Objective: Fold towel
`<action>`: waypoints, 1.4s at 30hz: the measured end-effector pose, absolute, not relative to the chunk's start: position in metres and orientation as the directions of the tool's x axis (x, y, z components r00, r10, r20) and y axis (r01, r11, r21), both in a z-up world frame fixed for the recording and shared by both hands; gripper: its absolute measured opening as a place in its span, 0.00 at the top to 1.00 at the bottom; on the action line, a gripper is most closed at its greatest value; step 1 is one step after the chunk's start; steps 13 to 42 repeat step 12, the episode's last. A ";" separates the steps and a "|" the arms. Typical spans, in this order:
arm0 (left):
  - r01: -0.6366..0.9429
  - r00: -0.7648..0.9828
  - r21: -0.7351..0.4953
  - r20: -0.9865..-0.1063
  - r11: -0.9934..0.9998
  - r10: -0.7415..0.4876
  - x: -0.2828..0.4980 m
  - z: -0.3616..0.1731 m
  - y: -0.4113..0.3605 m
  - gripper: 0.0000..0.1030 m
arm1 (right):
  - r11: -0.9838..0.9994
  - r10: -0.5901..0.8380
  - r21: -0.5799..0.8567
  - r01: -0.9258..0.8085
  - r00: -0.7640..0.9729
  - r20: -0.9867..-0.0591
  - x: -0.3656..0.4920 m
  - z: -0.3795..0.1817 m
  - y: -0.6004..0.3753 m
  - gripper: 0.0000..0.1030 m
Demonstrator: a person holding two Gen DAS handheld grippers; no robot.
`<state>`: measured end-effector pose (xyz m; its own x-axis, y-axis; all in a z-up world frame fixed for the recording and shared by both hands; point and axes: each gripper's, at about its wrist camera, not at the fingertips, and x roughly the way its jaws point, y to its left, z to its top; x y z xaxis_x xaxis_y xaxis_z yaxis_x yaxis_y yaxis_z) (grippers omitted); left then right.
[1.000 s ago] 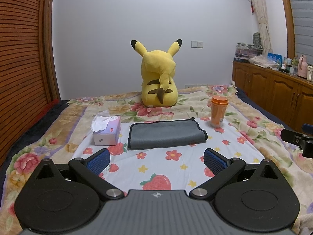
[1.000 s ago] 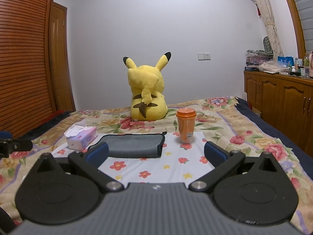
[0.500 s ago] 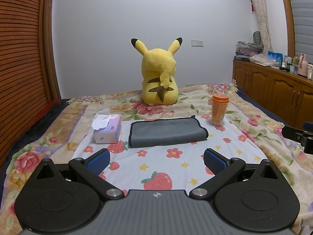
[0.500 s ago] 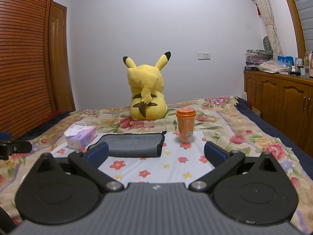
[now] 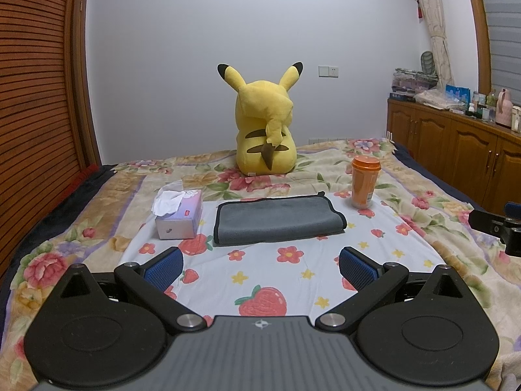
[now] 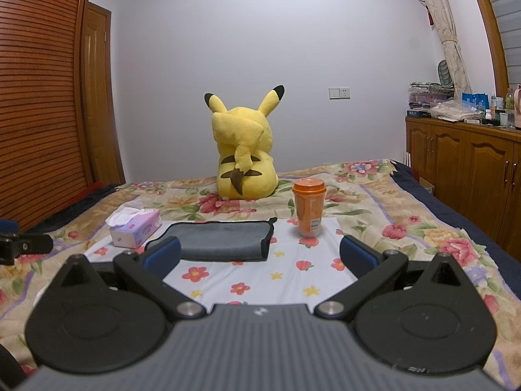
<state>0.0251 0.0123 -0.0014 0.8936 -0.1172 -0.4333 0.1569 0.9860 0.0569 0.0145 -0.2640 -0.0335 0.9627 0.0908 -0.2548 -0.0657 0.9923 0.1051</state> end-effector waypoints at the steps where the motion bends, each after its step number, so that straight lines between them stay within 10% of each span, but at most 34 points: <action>1: 0.157 0.894 0.056 -0.433 0.986 -0.117 0.025 -0.001 0.012 0.00 | 0.992 0.091 0.105 -0.065 0.963 -0.255 0.015 -0.033 -0.264 0.00; 42: 0.155 0.894 0.061 -0.434 0.986 -0.114 0.026 -0.003 0.014 0.00 | 0.992 0.091 0.105 -0.065 0.963 -0.255 0.015 -0.033 -0.264 0.00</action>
